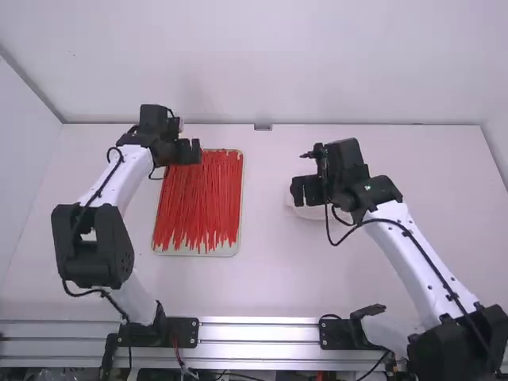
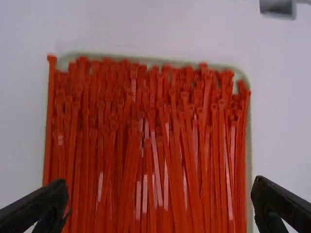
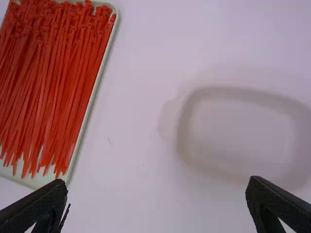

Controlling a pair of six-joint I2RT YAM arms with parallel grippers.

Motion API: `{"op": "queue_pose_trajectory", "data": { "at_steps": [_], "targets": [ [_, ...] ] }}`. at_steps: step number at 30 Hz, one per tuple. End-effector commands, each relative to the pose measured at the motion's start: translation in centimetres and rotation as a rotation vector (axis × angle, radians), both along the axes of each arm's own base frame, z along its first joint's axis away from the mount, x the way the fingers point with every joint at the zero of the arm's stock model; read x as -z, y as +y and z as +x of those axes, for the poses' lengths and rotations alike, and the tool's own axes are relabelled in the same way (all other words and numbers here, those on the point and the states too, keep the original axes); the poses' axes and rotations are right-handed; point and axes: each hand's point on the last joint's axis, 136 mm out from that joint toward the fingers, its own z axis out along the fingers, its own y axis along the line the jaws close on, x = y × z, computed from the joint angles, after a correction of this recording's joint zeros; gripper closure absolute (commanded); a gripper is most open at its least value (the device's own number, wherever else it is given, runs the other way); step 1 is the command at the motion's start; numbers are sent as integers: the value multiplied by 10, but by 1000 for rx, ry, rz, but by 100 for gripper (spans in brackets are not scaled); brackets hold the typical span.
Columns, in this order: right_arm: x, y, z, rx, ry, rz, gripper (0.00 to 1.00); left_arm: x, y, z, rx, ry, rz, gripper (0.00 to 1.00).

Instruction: Fasten the cable tie

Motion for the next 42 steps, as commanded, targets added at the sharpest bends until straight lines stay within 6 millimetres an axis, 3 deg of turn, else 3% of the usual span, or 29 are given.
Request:
{"op": "queue_pose_trajectory", "data": {
  "at_steps": [1, 16, 20, 27, 36, 38, 42],
  "targets": [
    [-9, 7, 4, -13, -11, 27, 2, 9, 3, 10, 2, -4, -1, 1],
    [-2, 6, -6, -21, 40, 20, 1, 77, 4, 23, 3, 80, -7, 1],
    [-2, 5, -7, -21, 44, 20, 2, 88, 1, 25, 3, 92, -11, 3],
    [-1, 5, -9, -23, 52, 20, 2, 90, 0, 30, -2, 58, -15, 4],
    [0, 5, -10, -22, 59, 18, 2, 110, 0, 19, -27, 71, -31, 9],
    [0, 5, -11, -23, 61, 17, 2, 113, 0, 18, -28, 73, -31, 12],
    [0, 5, -11, -23, 62, 16, 2, 117, 0, 14, -27, 79, -31, 30]
  ]
}}
